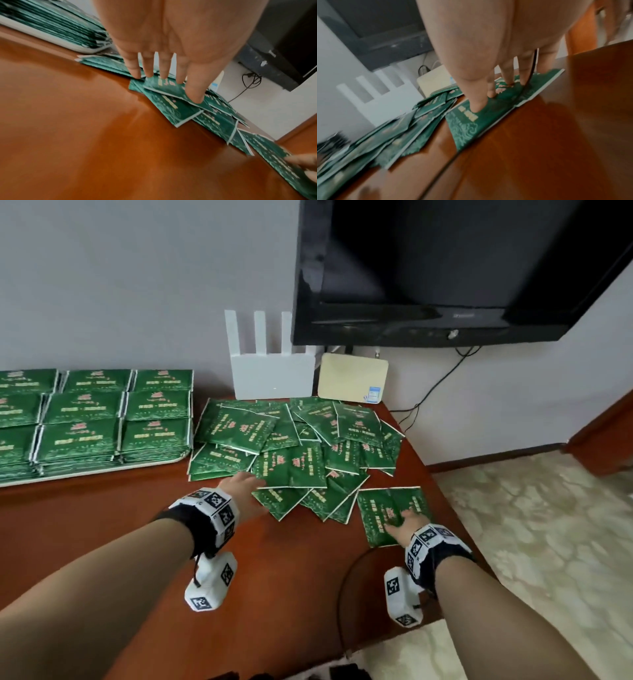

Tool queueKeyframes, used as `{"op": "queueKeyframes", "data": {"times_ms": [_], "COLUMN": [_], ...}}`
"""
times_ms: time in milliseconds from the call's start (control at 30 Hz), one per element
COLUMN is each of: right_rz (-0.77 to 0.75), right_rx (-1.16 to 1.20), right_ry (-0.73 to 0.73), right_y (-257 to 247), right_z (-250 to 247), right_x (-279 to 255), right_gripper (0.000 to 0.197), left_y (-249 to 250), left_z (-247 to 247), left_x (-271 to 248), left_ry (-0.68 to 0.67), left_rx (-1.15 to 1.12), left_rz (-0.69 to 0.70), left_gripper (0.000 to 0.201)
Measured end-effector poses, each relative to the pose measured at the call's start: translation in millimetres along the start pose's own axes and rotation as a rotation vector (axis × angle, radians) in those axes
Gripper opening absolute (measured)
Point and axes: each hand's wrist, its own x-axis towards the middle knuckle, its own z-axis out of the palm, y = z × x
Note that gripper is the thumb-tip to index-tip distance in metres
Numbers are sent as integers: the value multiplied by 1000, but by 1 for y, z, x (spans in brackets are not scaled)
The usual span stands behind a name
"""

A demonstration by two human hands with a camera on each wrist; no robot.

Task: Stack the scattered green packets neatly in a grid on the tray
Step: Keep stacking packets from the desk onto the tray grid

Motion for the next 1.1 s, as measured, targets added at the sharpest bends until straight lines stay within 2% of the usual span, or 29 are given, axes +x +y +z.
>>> {"op": "queueKeyframes", "data": {"times_ms": [100, 167, 267, 400, 533, 600, 667, 800, 933, 1033, 1067, 1100], "right_rz": [-55, -133, -254, -391, -500, -472, -363, -144, 41, 82, 89, 95], "right_rx": [-30, -86, -102, -98, -245, -305, -365, -264, -183, -148, -116, -73], "right_ry": [29, 72, 98, 83, 89, 116, 189, 277, 210, 206, 211, 212], "right_y": [12, 15, 26, 51, 70, 75, 76, 75, 75, 69, 67, 65], "right_z": [5, 8, 14, 12, -4, -5, -2, 4, 12, 18, 19, 20], "right_x": [10, 15, 24, 29, 34, 32, 26, 17, 15, 13, 13, 14], "right_gripper": [52, 48, 45, 36, 43, 49, 45, 37, 73, 80, 78, 75], "left_y": [30, 45, 59, 68, 76, 76, 71, 60, 51, 44, 43, 42], "left_z": [20, 26, 29, 39, 53, 56, 58, 65, 66, 73, 75, 76], "left_x": [10, 16, 33, 53, 49, 43, 35, 15, -3, -14, -17, -20], "left_ry": [-37, -12, 73, 86, 127, 128, 110, 75, -56, -22, 2, 9], "left_rx": [17, 15, 15, 3, 77, 83, 74, 143, 190, 48, 32, 24], "left_rz": [-14, -32, -74, -145, -168, -154, -136, -67, -89, -200, -236, -273], "left_gripper": [74, 77, 78, 77, 70, 66, 61, 46, 26, 19, 29, 48]}}
